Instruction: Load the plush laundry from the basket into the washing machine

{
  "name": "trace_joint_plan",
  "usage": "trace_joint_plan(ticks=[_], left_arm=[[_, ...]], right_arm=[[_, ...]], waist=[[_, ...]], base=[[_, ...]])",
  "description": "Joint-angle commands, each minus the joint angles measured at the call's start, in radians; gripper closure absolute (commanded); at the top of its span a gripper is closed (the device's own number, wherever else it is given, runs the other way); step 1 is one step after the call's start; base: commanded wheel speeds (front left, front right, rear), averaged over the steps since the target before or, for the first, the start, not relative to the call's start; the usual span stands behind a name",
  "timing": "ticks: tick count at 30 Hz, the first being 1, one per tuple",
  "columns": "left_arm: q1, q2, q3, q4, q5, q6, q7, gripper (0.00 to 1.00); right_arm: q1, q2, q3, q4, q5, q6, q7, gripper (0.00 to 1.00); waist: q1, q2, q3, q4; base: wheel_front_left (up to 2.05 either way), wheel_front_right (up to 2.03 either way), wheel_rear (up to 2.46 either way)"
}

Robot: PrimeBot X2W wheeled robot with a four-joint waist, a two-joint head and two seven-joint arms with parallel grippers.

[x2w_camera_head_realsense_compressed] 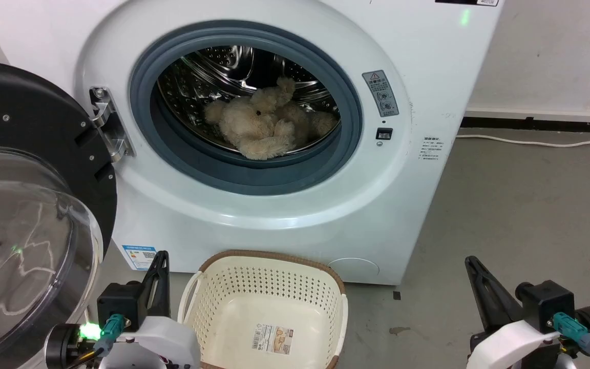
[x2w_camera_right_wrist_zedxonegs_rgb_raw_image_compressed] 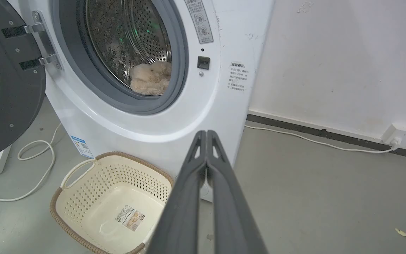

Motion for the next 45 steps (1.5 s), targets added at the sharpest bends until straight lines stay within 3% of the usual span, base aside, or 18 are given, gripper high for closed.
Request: trace_joint_plan(ticks=[1, 45], left_arm=[[0.007, 0.000, 0.001, -0.005, 0.002, -0.004, 0.000, 1.00], [0.007, 0.000, 0.001, -0.005, 0.002, -0.004, 0.000, 1.00]], right_arm=[[-0.012, -0.001, 0.000, -0.003, -0.007, 0.001, 0.000, 1.00], [-0.012, -0.001, 0.000, -0.003, -0.007, 0.001, 0.000, 1.00]], waist=[[0.0000, 0.0000, 0.000, 0.000], [0.0000, 0.0000, 0.000, 0.000]], base=[[0.00, 0.00, 0.00], [0.00, 0.00, 0.00]])
